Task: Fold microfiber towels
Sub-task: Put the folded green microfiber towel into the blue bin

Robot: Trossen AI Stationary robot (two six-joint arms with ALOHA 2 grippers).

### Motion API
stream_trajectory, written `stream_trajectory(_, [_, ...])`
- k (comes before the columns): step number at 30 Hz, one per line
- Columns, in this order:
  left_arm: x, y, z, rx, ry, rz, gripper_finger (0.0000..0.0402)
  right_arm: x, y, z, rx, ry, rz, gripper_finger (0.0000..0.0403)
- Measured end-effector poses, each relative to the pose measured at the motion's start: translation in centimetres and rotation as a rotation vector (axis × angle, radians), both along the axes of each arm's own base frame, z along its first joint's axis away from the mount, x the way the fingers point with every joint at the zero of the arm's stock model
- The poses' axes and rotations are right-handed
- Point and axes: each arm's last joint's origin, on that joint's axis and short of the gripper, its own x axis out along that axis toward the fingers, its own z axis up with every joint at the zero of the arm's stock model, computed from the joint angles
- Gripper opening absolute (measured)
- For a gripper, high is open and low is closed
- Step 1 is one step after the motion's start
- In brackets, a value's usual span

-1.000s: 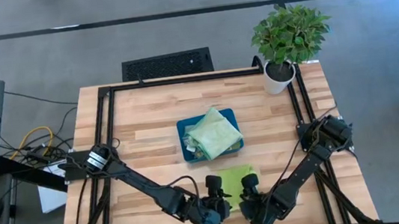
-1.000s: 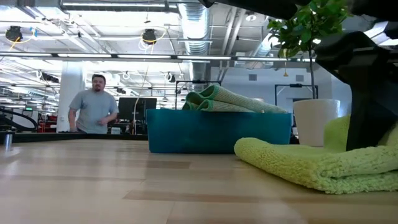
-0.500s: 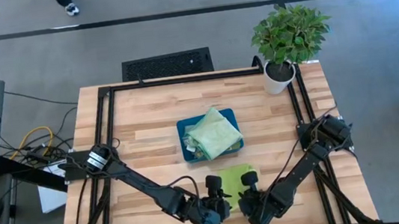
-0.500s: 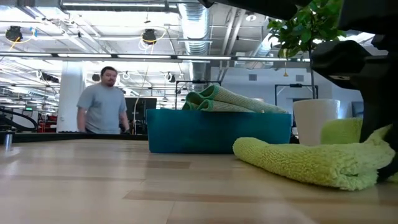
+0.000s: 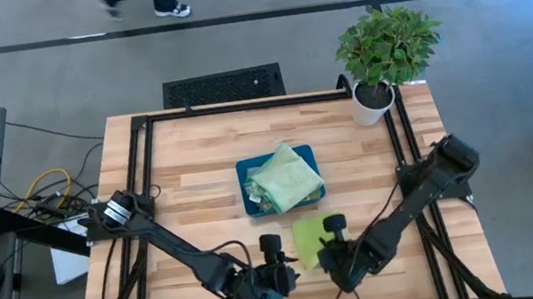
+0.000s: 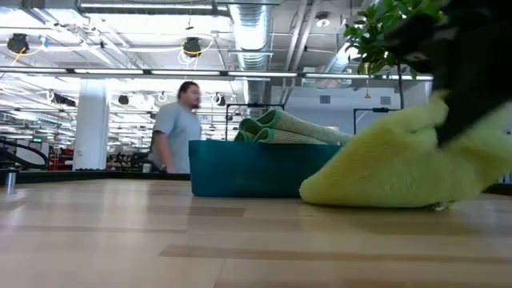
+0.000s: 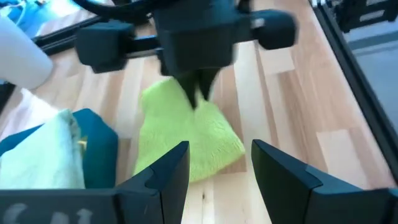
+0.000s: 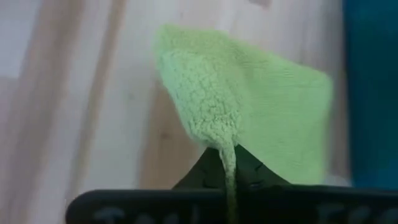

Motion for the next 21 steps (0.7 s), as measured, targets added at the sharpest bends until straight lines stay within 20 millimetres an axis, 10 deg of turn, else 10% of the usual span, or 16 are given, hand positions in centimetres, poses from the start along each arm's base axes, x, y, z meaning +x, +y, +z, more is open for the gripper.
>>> stream_trajectory(21, [-1.9,-1.0,1.1,-0.014,0.004,0.008,0.0166,2.1,-13.4,9.7,-0.115,-0.149,-0.011,0.0011])
